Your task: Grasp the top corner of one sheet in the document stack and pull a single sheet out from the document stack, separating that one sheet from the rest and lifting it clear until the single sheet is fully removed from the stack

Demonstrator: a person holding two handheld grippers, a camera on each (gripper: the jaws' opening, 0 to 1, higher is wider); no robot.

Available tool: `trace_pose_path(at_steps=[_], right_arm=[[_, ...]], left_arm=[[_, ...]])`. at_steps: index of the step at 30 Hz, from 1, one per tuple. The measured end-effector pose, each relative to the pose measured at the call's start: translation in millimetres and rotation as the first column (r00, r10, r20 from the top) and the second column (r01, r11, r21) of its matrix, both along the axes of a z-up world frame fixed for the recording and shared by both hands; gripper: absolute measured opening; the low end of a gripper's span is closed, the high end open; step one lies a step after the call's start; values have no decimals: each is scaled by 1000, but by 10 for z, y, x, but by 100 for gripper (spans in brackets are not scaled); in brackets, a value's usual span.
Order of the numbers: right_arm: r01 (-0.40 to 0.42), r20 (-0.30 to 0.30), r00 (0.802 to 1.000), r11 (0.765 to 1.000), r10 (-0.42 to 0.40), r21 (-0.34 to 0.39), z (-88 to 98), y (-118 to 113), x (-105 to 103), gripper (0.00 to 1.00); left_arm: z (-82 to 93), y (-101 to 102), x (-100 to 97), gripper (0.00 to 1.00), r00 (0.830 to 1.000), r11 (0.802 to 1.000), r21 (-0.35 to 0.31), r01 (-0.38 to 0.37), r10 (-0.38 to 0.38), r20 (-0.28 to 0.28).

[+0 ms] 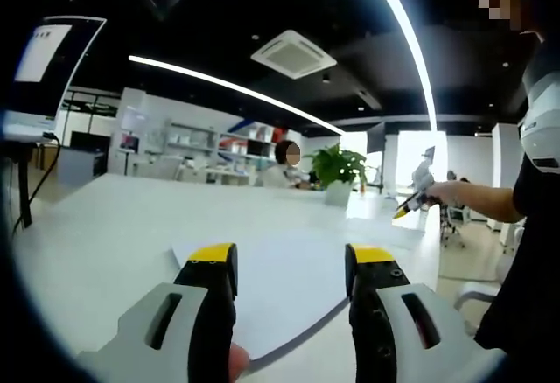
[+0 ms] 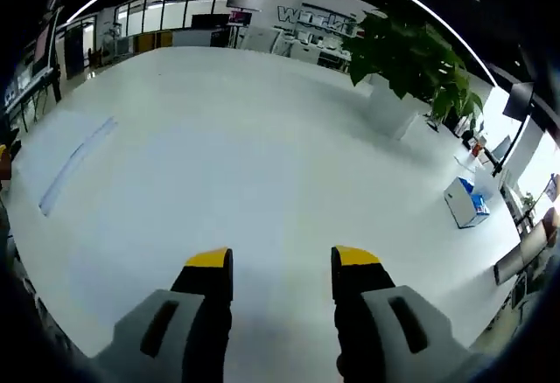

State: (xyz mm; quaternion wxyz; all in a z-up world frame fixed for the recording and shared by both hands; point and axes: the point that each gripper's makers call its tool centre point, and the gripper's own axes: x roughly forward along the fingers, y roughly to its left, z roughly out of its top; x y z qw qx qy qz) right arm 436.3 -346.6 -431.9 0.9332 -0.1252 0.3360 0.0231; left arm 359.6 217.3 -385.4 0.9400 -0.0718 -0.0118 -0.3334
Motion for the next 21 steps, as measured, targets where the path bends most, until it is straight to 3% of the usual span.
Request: trace_pose_path(at_steps=[7, 9, 13, 17, 21], right_arm=[[4, 136, 991, 999, -9, 36, 317, 177, -66, 69], [-15, 152, 988, 999, 11, 29, 334, 259, -106, 76], [-56, 181, 982, 998, 51, 24, 322, 423, -179, 77], [-60, 185, 982, 993, 41, 102, 267, 607, -268, 79], [-67, 247, 969, 974, 12, 216, 317, 787, -304, 79]], left_arm=[[-10, 7, -2, 50, 1000, 1000, -3, -2, 2, -3], [-12, 5, -3, 50, 1000, 1000, -3, -1, 1, -2], [-14, 3, -12, 50, 1000, 1000, -3, 2, -2, -1], [-18, 26, -25, 50, 1000, 1000, -2, -1, 1, -2], [-21, 51, -31, 50, 1000, 1000, -2, -6, 6, -5]])
